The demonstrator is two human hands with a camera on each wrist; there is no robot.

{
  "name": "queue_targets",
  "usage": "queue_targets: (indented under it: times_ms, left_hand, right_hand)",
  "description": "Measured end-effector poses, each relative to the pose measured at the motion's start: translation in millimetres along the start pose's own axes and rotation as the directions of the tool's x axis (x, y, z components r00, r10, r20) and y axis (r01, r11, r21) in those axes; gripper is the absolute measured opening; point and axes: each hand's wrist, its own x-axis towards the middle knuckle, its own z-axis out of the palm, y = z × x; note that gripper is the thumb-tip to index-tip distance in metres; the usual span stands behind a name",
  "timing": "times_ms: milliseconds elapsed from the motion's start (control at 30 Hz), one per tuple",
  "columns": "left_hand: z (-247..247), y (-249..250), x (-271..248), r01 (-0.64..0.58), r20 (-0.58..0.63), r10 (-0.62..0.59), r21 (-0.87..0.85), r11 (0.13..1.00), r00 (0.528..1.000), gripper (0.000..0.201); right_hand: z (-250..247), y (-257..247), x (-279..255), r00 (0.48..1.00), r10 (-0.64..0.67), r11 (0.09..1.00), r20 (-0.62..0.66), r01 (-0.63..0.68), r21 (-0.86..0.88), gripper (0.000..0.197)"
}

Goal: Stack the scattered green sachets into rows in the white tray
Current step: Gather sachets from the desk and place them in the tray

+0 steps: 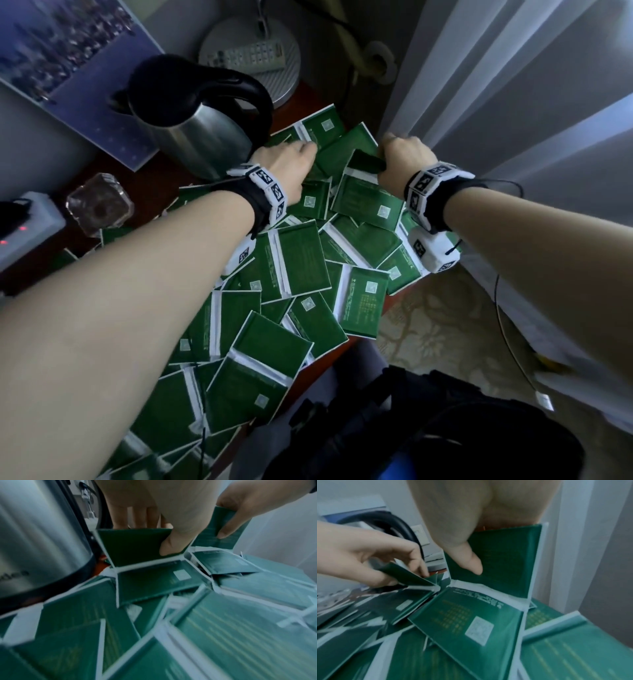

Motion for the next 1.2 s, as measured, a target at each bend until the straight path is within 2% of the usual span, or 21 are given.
queue_targets:
  times_ms: [67, 133, 233, 333, 600, 767, 1000, 1200]
  left_hand:
    - [17.2, 6.0, -8.8, 0.010, 0.071, -0.010, 0.003, 1.000, 0.997, 0.074]
    - [37.6, 9.3, -15.7, 0.018, 0.167, -0.023, 0.033, 0.999, 0.986, 0.103]
    - [68.0, 12.0, -23.6, 0.034, 0.191, -0.045, 0.060, 0.998, 0.980, 0.117]
    - [83.6, 13.9, -28.5, 0.049, 0.120, -0.053, 0.033, 0.998, 0.991, 0.114]
    - [96.6, 19.1, -29.1, 0.064, -0.039, -0.065, -0.019, 0.998, 0.997, 0.086]
    - [91.1, 17.8, -28.1, 0.065, -0.030, -0.067, -0.049, 0.997, 0.997, 0.081]
    - [73.1, 15.3, -22.7, 0.047, -0.035, -0.049, -0.044, 0.998, 0.998, 0.067]
    - [21.6, 14.7, -25.5, 0.012, 0.006, -0.012, 0.026, 1.000, 1.000, 0.069]
  right_hand:
    - [12.5, -5.0, -8.8, 0.999, -0.043, 0.999, 0.024, 0.043, -0.008, 0.041]
    - [31.9, -9.3, -20.0, 0.992, -0.085, 0.995, 0.092, 0.089, -0.050, 0.065]
    - [65.9, -13.8, -36.4, 0.974, -0.130, 0.977, 0.185, 0.158, -0.145, 0.098]
    - [90.4, -12.7, -47.9, 0.974, -0.162, 0.965, 0.157, 0.190, -0.179, 0.101]
    - [98.1, -13.6, -51.4, 0.982, -0.169, 0.968, 0.080, 0.180, -0.176, 0.079]
    - [99.8, -13.1, -48.3, 0.984, -0.160, 0.973, 0.080, 0.171, -0.152, 0.081]
    - [77.8, -11.0, -42.1, 0.970, -0.149, 0.972, 0.194, 0.180, -0.153, 0.081]
    - [33.9, -19.0, -59.4, 0.985, -0.107, 0.983, 0.134, 0.125, -0.133, 0.084]
